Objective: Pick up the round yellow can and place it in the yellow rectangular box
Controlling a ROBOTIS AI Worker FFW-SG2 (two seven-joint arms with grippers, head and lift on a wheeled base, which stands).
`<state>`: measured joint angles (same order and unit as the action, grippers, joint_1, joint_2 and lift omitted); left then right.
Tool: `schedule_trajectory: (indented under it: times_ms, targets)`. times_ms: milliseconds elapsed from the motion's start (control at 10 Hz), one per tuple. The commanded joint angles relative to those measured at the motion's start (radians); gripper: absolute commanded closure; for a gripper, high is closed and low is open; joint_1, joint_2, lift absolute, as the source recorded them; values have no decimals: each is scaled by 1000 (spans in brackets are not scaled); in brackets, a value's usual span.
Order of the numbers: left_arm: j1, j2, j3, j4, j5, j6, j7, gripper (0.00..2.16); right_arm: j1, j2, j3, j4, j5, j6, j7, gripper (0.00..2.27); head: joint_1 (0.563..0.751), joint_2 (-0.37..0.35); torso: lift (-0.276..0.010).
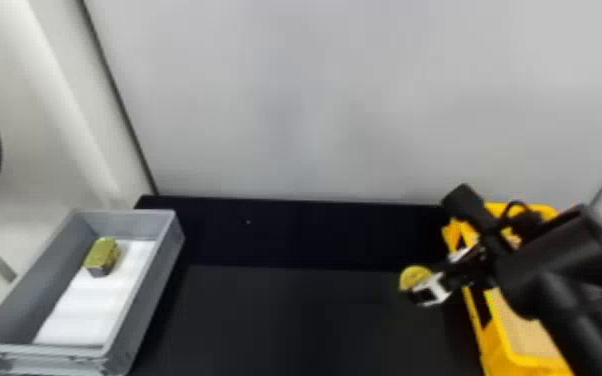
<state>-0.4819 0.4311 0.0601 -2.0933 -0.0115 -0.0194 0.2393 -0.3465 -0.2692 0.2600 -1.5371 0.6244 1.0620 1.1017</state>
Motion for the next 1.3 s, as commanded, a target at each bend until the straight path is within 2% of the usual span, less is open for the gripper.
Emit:
schedule_trajectory:
  times_ms: [0, 300, 600, 1200]
  targets:
    - [-4, 5, 0, -1, 1, 3, 0, 137, -39, -47, -54, -26, 28, 8, 2, 691, 663, 54, -10]
    - [-7, 6, -3, -1, 1, 7, 0, 137, -63, -104, -111, -46, 54, 17, 0, 691, 663, 54, -10]
    - [-6, 2, -3, -4, 1, 9, 0, 137, -35, -146, -168, -54, 89, 25, 11, 691, 663, 54, -10]
    - [5, 0, 12, -27, -1, 19, -1, 137, 23, -127, -378, 94, 103, -78, -35, 691, 663, 54, -10]
